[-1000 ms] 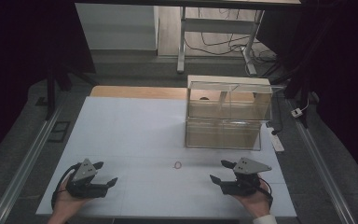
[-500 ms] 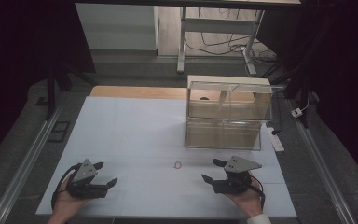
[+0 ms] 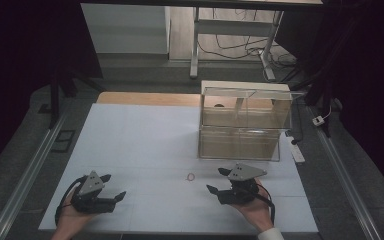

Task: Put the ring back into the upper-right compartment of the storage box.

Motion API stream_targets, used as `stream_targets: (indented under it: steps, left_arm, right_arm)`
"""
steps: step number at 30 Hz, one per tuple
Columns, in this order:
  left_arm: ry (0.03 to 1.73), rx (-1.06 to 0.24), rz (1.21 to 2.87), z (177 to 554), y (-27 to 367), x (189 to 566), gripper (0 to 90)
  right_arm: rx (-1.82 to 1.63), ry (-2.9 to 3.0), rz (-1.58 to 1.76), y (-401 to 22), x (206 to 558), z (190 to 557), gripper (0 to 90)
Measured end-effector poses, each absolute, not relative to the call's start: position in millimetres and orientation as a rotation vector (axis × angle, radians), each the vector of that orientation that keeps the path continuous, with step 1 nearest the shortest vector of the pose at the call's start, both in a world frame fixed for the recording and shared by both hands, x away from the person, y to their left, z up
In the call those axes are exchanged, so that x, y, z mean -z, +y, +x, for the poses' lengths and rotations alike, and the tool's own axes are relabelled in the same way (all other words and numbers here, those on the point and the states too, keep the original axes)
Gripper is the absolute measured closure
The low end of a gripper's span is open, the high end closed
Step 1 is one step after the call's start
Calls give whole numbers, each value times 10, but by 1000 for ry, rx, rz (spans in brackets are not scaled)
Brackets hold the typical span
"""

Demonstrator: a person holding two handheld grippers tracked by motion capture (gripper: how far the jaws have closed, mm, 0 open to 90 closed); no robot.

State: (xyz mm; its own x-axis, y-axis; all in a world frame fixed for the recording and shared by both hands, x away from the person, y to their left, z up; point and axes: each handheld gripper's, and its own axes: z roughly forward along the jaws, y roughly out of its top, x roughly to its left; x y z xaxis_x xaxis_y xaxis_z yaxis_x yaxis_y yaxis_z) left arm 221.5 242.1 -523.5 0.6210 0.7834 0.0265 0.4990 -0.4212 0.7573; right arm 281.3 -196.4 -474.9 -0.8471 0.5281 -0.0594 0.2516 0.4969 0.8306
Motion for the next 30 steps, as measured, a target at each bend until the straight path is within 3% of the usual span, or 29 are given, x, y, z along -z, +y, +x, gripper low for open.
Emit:
stream_targets:
  steps: [30]
  left_arm:
    - [1017, -499, 2094, 2200, 2463, 5214, 201]
  right_arm:
    - [-1222, 2592, 615, -1184, 4733, 3044, 326]
